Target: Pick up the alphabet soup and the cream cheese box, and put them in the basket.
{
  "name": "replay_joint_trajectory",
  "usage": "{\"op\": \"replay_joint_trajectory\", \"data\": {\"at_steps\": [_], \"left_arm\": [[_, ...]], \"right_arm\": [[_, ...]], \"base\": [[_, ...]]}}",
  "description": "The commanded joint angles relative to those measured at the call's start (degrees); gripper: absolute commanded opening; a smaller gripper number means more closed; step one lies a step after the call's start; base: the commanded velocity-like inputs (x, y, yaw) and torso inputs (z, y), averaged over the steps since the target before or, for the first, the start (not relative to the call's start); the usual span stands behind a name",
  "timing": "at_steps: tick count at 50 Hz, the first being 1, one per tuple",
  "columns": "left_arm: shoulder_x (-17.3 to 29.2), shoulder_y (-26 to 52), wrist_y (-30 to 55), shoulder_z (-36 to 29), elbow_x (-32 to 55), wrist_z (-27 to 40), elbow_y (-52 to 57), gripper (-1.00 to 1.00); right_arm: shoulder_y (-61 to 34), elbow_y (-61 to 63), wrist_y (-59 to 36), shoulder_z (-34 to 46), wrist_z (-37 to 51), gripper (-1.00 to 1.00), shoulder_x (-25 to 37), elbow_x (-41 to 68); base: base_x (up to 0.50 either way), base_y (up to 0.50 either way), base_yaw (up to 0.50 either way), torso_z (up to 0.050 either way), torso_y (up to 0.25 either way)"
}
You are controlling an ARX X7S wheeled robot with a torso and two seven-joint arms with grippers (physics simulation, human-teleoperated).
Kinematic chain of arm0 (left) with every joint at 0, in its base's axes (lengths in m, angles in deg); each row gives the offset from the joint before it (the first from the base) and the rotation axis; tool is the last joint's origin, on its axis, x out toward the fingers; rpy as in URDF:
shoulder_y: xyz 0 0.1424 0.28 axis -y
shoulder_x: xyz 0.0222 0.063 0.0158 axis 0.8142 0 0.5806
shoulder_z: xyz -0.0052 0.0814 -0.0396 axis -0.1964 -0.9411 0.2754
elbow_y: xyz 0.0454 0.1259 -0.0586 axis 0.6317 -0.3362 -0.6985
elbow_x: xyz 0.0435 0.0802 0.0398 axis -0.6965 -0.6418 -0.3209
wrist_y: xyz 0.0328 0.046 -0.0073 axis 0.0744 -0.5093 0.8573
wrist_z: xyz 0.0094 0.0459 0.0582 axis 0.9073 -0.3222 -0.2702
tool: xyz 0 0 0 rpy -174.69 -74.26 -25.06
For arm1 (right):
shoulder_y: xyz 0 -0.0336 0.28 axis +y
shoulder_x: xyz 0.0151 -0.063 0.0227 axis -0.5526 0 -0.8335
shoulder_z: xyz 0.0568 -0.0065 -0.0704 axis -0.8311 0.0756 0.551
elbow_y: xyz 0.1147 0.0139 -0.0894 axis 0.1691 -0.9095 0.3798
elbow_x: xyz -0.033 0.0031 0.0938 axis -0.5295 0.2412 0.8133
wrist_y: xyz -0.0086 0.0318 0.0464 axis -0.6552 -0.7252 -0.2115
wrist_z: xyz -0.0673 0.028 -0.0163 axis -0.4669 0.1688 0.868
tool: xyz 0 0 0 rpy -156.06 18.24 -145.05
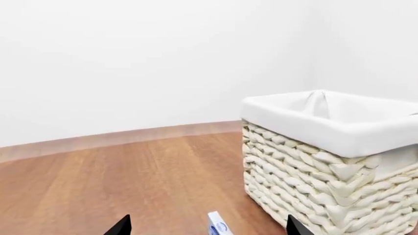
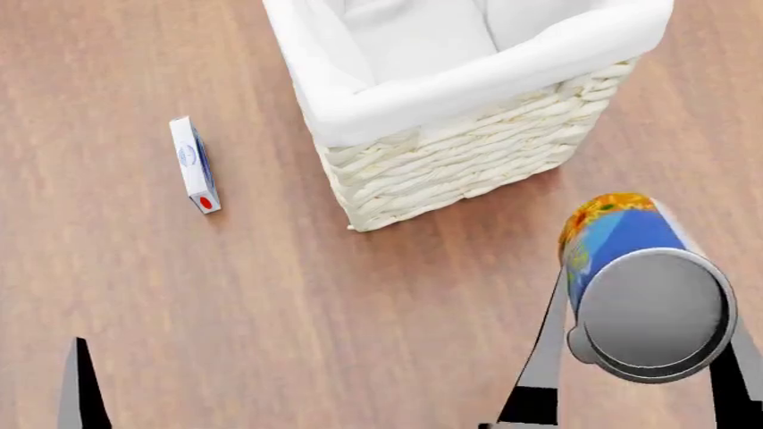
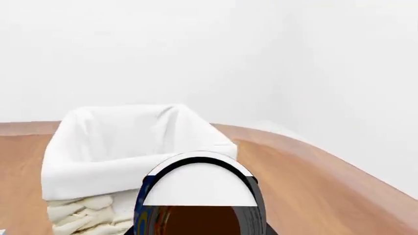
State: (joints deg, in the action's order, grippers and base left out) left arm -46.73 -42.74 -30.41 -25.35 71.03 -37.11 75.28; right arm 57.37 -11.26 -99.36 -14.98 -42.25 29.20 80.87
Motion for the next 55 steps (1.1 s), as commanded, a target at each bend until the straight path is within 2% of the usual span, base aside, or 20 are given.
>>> {"op": "replay_joint_trajectory", "data": {"at_steps": [1,6,7,14,17,21,27,29,30,33,37,38,41,43,48,55], "left_arm": [[-0.1,0.9,0.3,-0.9,0.2,-0.5,-0.1,1.0],[-0.1,1.4,0.6,-1.3,0.3,-0.7,-0.1,1.0],[-0.1,1.4,0.6,-1.3,0.3,-0.7,-0.1,1.0],[0.1,1.6,0.0,-1.4,0.4,-0.9,-0.6,1.0],[0.1,1.8,0.6,-1.4,0.8,-0.9,0.2,1.0],[0.2,1.7,0.1,-1.7,0.6,-1.1,-0.2,1.0],[0.3,1.5,-0.2,-1.8,0.7,-0.9,0.0,1.0],[0.3,1.5,-0.4,-1.7,0.9,-0.9,0.0,1.0],[0.3,1.5,-0.4,-1.7,1.2,-0.8,0.1,1.0],[0.4,1.2,-0.7,-2.0,0.9,-0.9,0.3,1.0],[0.5,1.1,-1.5,-1.8,1.4,-0.9,-0.3,1.0],[0.5,1.1,-1.5,-1.8,1.6,-0.9,-0.3,1.0],[0.5,1.1,-1.7,-1.9,1.6,-1.0,-0.4,1.0],[0.5,1.2,-2.1,-1.9,2.0,-1.0,-0.7,1.0],[0.6,1.3,-2.0,-2.2,1.8,-1.1,-0.3,1.0],[0.6,1.1,-2.1,-2.4,1.6,-1.0,-0.4,1.0]], "right_arm": [[-17.5,4.9,-6.7,-1.2,-1.7,-1.0,1.4,2.9],[-30.6,1.3,-10.5,0.9,-3.5,-1.0,0.2,5.4],[-30.8,1.3,-10.6,1.0,-3.4,-1.0,0.2,5.4],[-39.9,-8.6,-6.0,3.0,-8.5,-1.0,-3.1,5.6],[-46.0,-14.3,-5.4,2.6,-11.3,-1.0,-5.1,8.7],[-54.6,-21.8,-5.2,5.2,-14.5,-1.0,-6.6,6.7],[-66.3,-33.4,-9.2,8.5,-20.2,-1.0,-9.3,9.0],[-68.7,-36.0,-10.6,8.9,-19.6,-1.0,-10.1,8.4],[-71.1,-39.0,-12.5,7.5,-21.0,-1.0,-11.4,12.0],[-74.8,-43.1,-15.3,8.0,-22.2,-1.0,-12.3,13.3],[-80.9,-49.5,-20.2,13.0,-23.3,-1.0,-12.3,10.2],[-82.1,-51.1,-23.1,11.1,-24.2,-1.0,-13.3,13.9],[-84.2,-54.1,-25.6,14.4,-25.2,-1.0,-13.1,12.2],[-84.9,-55.7,-28.1,12.8,-25.3,-1.0,-13.8,14.8],[-87.9,-59.8,-31.6,13.2,-27.0,-1.0,-14.2,16.2],[-87.8,-59.0,-33.1,14.1,-27.0,-1.0,-13.0,16.0]], "base": [[0.0,0.0,0.0,0.0,0.0],[0.0,0.0,0.0,0.0,0.0],[0.0,0.0,0.0,0.0,0.0],[0.0,0.0,0.0,0.0,0.0],[0.0,0.0,0.0,0.0,0.0],[0.0,0.0,0.0,0.0,0.0],[0.0,0.0,0.0,0.0,0.0],[0.0,0.0,0.0,0.0,0.0],[0.0,0.0,0.0,0.0,0.0],[0.0,0.0,0.0,0.0,0.0],[0.0,0.0,0.0,0.0,0.0],[0.0,0.0,0.0,0.0,0.0],[0.0,0.0,0.0,0.0,0.0],[0.0,0.0,0.0,0.0,0.0],[0.0,0.0,0.0,0.0,0.0],[0.0,0.0,0.0,0.0,0.002]]}}
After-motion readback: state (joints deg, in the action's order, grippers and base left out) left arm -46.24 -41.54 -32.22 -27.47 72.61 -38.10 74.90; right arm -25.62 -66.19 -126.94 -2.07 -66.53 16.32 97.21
